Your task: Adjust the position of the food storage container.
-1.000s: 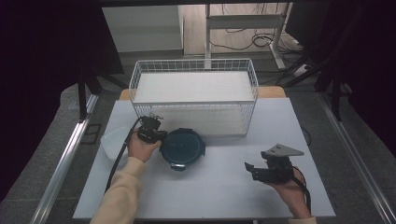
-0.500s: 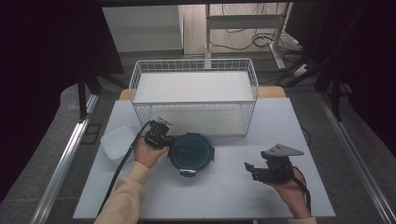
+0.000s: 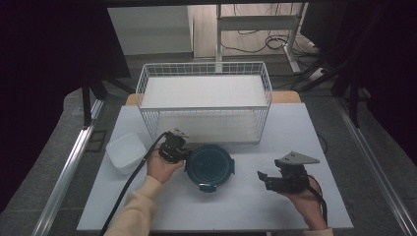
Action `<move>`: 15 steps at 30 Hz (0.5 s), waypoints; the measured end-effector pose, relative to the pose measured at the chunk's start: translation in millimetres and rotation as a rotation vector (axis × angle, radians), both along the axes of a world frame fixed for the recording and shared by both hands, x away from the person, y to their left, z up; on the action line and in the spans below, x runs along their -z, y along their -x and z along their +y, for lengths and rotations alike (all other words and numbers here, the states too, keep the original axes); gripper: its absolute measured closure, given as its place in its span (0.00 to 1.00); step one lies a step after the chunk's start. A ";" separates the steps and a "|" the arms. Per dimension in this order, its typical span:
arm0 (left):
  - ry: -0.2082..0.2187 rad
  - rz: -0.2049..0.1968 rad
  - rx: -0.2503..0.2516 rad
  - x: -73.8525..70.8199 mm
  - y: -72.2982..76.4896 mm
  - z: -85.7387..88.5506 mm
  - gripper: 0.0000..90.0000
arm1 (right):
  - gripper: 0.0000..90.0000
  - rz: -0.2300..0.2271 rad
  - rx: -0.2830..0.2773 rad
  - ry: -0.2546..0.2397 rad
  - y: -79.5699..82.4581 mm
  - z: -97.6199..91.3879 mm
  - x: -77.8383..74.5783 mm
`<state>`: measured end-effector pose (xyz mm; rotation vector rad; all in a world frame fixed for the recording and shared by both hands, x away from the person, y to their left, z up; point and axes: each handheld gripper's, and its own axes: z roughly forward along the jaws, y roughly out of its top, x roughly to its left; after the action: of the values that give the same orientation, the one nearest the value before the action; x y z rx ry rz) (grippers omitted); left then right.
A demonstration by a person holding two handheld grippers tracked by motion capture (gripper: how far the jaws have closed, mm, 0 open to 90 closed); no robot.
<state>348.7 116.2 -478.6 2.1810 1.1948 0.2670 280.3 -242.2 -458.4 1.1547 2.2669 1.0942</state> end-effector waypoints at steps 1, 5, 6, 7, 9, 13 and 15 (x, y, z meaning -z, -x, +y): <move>0.000 0.000 0.000 0.0 0.0 0.0 1.00 | 0.27 0.000 0.000 -0.001 0.0 0.3 0.1; 0.001 0.004 0.020 -0.6 4.5 -8.7 1.00 | 0.27 0.003 -0.003 0.001 -0.3 1.1 0.8; 0.006 0.002 0.021 -0.2 5.4 -9.6 1.00 | 0.27 0.003 -0.004 0.000 -0.4 1.1 1.1; 0.003 -0.001 0.021 -0.3 6.2 -10.7 1.00 | 0.27 0.004 -0.006 0.000 -0.3 1.2 1.3; 0.006 -0.003 0.025 0.0 6.9 -12.4 1.00 | 0.27 0.004 -0.006 0.003 0.0 1.2 1.1; 0.002 -0.003 0.037 -0.2 8.3 -16.3 1.00 | 0.27 0.000 -0.006 -0.002 0.6 1.1 -0.6; -0.004 -0.003 0.046 -0.4 9.1 -18.3 1.00 | 0.27 0.000 -0.004 -0.002 0.3 0.9 -0.5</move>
<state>339.6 97.9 -478.2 2.2072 1.1419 0.2534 280.0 -241.3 -457.9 1.1515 2.2698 1.0986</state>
